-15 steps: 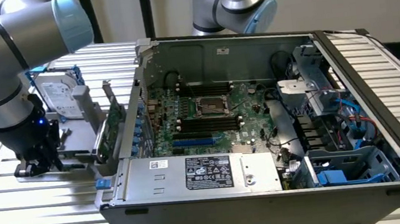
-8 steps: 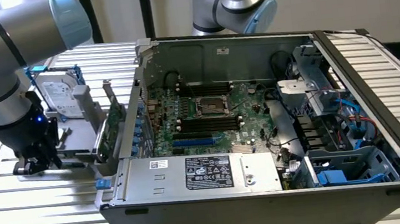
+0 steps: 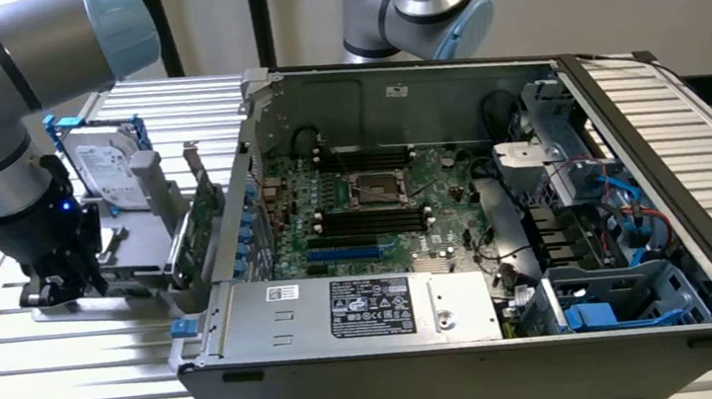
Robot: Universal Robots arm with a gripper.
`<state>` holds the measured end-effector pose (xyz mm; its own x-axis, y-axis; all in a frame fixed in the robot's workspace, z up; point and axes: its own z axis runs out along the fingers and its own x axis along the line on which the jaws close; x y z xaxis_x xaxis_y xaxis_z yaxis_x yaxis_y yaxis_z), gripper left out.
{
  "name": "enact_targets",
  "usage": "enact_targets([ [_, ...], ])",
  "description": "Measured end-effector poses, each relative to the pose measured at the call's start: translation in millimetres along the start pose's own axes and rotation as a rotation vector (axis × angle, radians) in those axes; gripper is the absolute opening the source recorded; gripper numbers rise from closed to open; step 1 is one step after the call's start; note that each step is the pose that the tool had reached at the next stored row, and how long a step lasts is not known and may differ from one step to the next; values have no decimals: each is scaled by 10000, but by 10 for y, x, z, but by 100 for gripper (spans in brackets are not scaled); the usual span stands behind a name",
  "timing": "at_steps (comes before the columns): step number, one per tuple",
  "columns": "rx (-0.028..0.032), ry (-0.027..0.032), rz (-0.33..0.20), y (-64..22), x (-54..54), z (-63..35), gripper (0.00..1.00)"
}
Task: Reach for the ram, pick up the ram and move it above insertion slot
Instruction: 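Pick up the ram and move it above insertion slot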
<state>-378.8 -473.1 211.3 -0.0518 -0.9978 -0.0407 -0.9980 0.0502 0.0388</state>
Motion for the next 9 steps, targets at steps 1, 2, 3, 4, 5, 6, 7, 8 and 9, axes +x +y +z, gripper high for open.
enact_targets([
  [1,0,-10,-6,0,-1,-12,14],
  [2,-1,-19,-13,1,-1,-26,14],
  [3,-1,-31,-20,2,-2,-42,14],
  [4,-2,-44,-28,2,-3,-60,14],
  [5,-2,-55,-35,3,-4,-80,14],
  [6,-3,-65,-46,4,-4,-102,14],
  [7,-4,-74,-56,5,-5,-123,14],
  [8,-5,-80,-68,6,-6,-149,14],
  [9,-6,-86,-82,6,-7,-174,14],
])
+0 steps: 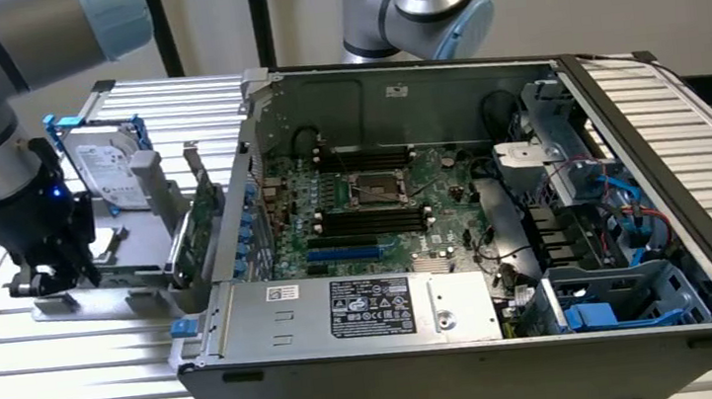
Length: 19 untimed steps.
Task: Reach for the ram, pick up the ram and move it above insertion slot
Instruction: 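Pick up the ram and move it above insertion slot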
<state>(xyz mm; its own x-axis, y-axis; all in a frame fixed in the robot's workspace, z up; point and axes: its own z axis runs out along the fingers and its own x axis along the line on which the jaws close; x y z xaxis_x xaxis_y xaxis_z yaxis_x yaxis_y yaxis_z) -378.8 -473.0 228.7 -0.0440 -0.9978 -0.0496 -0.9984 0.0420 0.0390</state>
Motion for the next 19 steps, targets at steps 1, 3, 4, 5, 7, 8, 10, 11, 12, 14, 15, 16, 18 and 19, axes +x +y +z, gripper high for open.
enact_targets([
  [1,-2,-2,-15,1,-1,-26,14],
  [3,-5,-7,-50,4,-4,-88,14],
  [4,-5,-9,-74,5,-6,-122,14],
  [5,-6,-12,-97,6,-8,-159,14],
  [7,-11,-16,-157,0,-12,-247,14],
  [8,-11,-22,-190,-5,-14,-290,14],
  [10,-16,-39,-254,-21,-20,-380,14],
  [11,-17,-52,-288,-33,-23,-427,14],
  [12,-21,-65,-324,-45,-26,-475,14],
  [14,-24,-96,-386,-72,-32,-566,14],
  [15,-27,-112,-415,-87,-35,-612,14],
  [16,-28,-132,-443,-103,-38,-657,14],
  [18,-32,-174,-498,-138,-43,-748,14],
  [19,-34,-198,-527,-157,-47,-798,14],
])
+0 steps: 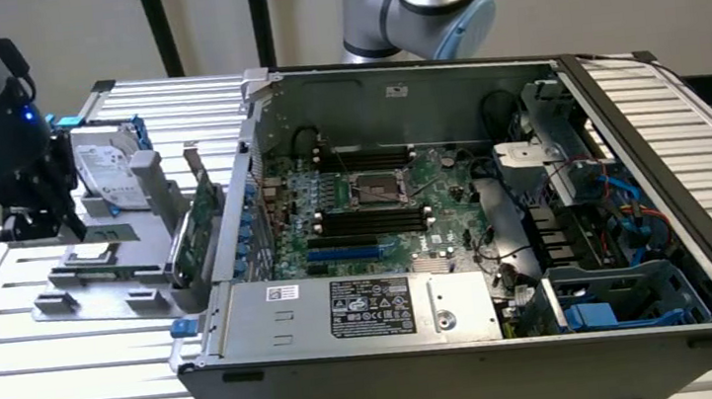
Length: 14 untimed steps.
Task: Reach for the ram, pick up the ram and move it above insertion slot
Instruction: 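Pick up the ram and move it above insertion slot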
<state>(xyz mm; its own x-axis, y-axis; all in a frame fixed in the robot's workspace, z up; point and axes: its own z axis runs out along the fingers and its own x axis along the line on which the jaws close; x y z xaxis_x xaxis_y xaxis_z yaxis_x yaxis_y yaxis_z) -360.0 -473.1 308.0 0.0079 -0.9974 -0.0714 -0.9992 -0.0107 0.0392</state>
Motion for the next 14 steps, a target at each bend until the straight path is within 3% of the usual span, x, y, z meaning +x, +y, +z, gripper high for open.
enact_targets([
  [6,-8,-143,-124,-143,-16,-252,14],
  [14,-11,-357,-229,-414,-34,-538,14],
])
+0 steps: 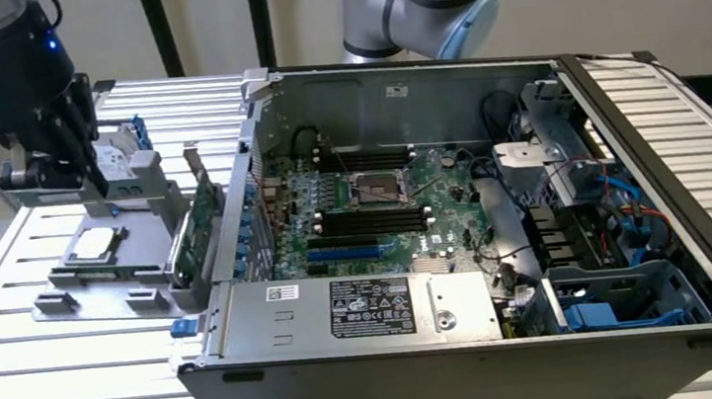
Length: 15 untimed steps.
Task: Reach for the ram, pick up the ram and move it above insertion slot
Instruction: 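Pick up the ram and move it above insertion slot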
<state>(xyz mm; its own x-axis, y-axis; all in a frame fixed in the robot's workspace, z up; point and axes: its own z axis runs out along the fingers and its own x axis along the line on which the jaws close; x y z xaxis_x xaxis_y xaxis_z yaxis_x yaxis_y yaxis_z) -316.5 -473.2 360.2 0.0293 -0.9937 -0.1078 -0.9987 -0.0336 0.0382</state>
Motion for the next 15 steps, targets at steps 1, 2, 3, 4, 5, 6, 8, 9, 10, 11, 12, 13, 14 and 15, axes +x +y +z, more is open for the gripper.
enact_targets([
  [1,-1,-24,-12,-36,-2,-34,14],
  [2,-3,-47,-22,-73,-5,-65,14],
  [3,-1,-73,-34,-111,-7,-94,14],
  [4,-1,-98,-45,-149,-8,-119,14],
  [5,-3,-120,-56,-188,-9,-141,14],
  [6,-4,-146,-68,-232,-10,-162,14],
  [8,-3,-200,-86,-318,-10,-195,14],
  [9,-4,-226,-95,-363,-11,-210,14],
  [10,-3,-251,-104,-407,-11,-225,14],
  [11,-4,-275,-113,-452,-11,-240,14],
  [12,-4,-300,-121,-496,-11,-255,14],
  [13,-4,-325,-129,-543,-11,-270,14],
  [14,-4,-349,-138,-589,-11,-284,14],
  [15,-4,-368,-146,-633,-11,-297,14],
])
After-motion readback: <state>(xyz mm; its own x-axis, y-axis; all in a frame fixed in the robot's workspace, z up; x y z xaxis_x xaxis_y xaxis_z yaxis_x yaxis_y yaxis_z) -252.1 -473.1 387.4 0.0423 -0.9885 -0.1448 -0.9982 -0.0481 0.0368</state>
